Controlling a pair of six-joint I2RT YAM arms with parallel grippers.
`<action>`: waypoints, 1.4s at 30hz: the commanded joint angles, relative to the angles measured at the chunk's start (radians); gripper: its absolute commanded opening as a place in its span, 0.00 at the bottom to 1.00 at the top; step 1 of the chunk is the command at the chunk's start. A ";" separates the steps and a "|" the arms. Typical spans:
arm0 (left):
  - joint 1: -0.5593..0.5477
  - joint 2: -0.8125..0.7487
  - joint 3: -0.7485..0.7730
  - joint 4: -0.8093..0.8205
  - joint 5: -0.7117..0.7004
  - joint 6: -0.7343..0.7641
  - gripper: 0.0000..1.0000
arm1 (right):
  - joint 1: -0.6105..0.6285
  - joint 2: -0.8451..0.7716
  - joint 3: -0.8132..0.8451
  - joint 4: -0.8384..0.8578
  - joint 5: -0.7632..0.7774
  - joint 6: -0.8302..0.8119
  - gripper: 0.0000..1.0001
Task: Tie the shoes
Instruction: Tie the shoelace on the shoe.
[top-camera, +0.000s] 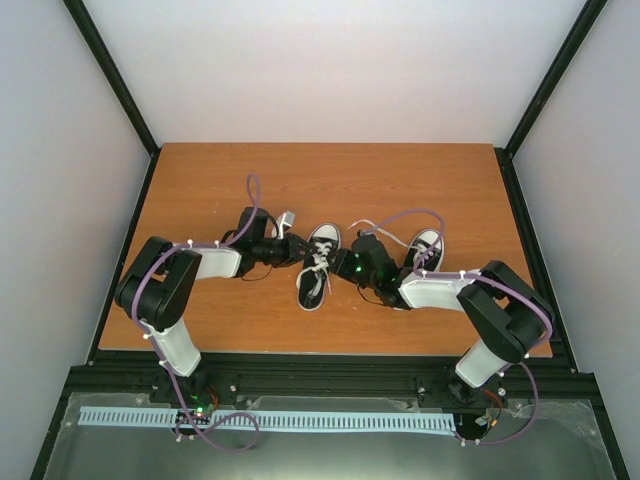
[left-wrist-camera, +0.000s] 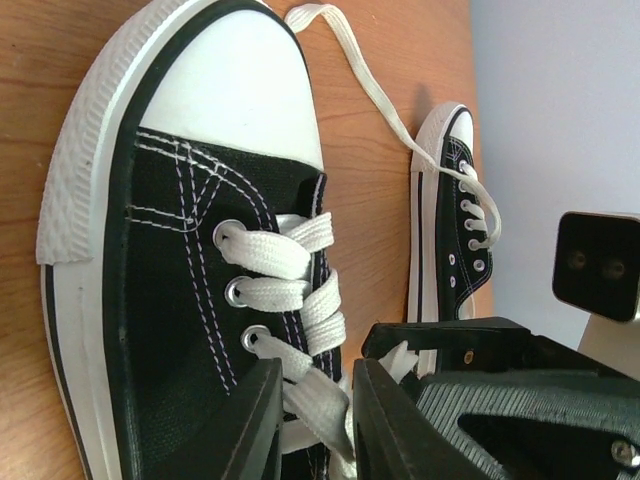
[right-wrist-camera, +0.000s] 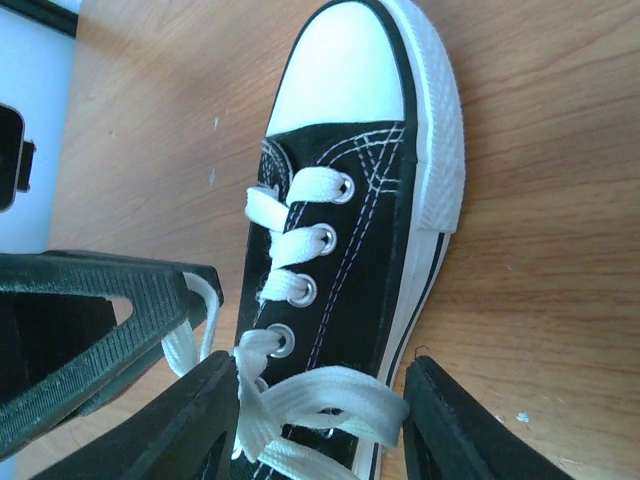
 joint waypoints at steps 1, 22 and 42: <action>-0.009 0.020 0.031 0.033 0.009 0.001 0.17 | -0.005 0.011 -0.004 0.046 0.058 0.039 0.43; -0.009 0.020 0.024 0.040 0.004 -0.007 0.01 | -0.004 0.033 -0.027 0.097 0.118 0.178 0.52; -0.009 0.015 0.020 0.043 -0.003 -0.013 0.01 | -0.004 0.039 0.016 0.075 0.147 0.187 0.03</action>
